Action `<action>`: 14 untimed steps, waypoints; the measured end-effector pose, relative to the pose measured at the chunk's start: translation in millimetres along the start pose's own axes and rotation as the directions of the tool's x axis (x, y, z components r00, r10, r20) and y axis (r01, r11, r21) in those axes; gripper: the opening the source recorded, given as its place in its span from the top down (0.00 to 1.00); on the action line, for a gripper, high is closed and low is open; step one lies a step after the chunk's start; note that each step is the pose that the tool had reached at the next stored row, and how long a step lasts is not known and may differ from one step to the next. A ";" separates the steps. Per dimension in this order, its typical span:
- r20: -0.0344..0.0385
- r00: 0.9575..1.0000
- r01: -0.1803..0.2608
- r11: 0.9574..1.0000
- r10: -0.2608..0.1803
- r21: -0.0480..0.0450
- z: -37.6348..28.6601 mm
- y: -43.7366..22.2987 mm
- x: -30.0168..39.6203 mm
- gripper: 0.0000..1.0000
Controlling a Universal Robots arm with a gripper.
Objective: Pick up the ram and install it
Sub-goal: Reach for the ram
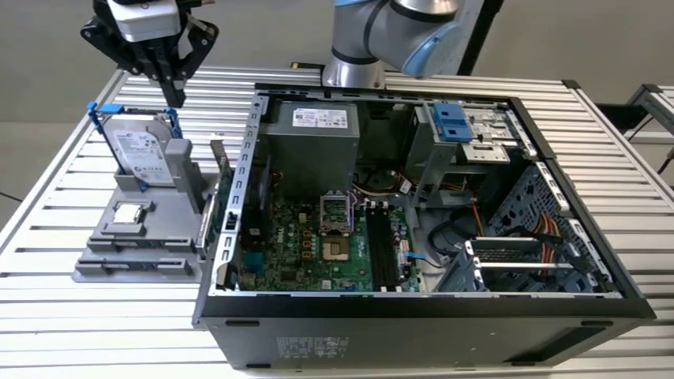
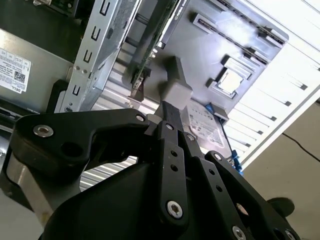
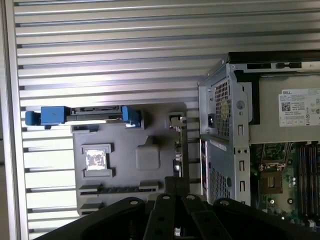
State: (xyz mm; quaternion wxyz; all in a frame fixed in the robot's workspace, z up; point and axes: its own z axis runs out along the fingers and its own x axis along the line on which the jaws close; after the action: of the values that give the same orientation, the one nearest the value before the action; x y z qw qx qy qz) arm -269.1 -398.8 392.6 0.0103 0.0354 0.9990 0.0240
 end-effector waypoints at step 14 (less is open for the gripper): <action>0.000 1.000 0.000 1.000 0.000 0.000 -0.4 -1.2 16.8 1.00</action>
State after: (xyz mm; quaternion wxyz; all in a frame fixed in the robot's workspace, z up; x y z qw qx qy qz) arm -286.0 -398.8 392.6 0.0103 0.0354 0.9990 0.0241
